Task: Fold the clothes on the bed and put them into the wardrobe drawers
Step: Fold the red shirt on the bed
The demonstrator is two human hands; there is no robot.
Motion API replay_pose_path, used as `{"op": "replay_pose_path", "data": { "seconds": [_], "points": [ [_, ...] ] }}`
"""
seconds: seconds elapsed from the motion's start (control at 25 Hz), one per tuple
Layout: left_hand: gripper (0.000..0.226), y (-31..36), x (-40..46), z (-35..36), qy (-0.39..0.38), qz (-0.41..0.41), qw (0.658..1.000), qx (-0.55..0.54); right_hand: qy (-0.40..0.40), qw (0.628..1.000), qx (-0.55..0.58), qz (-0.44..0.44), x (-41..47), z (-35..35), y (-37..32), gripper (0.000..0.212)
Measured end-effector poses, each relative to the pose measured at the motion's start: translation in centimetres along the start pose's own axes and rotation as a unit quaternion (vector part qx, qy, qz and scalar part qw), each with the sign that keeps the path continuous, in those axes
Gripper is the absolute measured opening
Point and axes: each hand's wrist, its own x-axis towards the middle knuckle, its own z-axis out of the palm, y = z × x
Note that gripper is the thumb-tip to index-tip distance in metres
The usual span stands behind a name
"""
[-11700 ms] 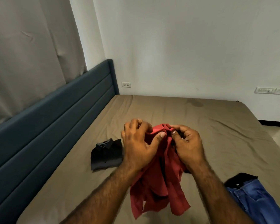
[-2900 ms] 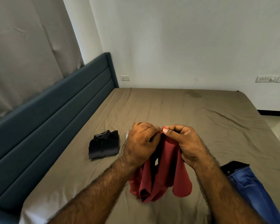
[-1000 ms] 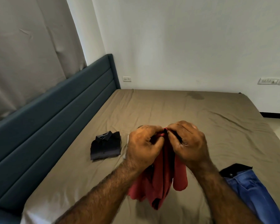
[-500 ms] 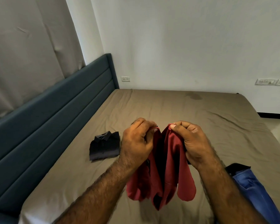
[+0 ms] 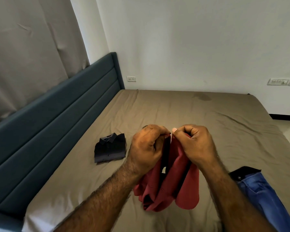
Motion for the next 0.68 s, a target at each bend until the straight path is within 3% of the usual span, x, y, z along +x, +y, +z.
{"op": "replay_pose_path", "data": {
  "seconds": [0.04,0.16,0.28,0.44,0.68],
  "points": [
    [0.024,0.0,-0.2,0.1,-0.003,-0.014,1.0,-0.009,0.001,1.0,-0.007,-0.001,0.0,0.0,0.0,0.03],
    [0.026,0.2,-0.5,0.5,0.003,-0.049,0.998,-0.045,-0.058,0.99,0.125,0.04,-0.4,-0.6,-0.3,0.022],
    [0.027,0.5,0.0,0.6,0.009,-0.03,0.998,-0.052,-0.083,0.968,0.224,0.075,-0.6,-1.4,0.0,0.012],
    [0.023,0.9,0.0,0.8,0.005,0.003,0.999,-0.037,-0.075,0.964,0.241,0.086,-0.8,-2.0,0.2,0.007],
    [0.025,2.7,-0.8,2.1,0.057,-0.04,0.997,-0.032,-0.1,0.94,0.306,0.116,-1.1,-2.5,0.6,0.019]
  ]
}}
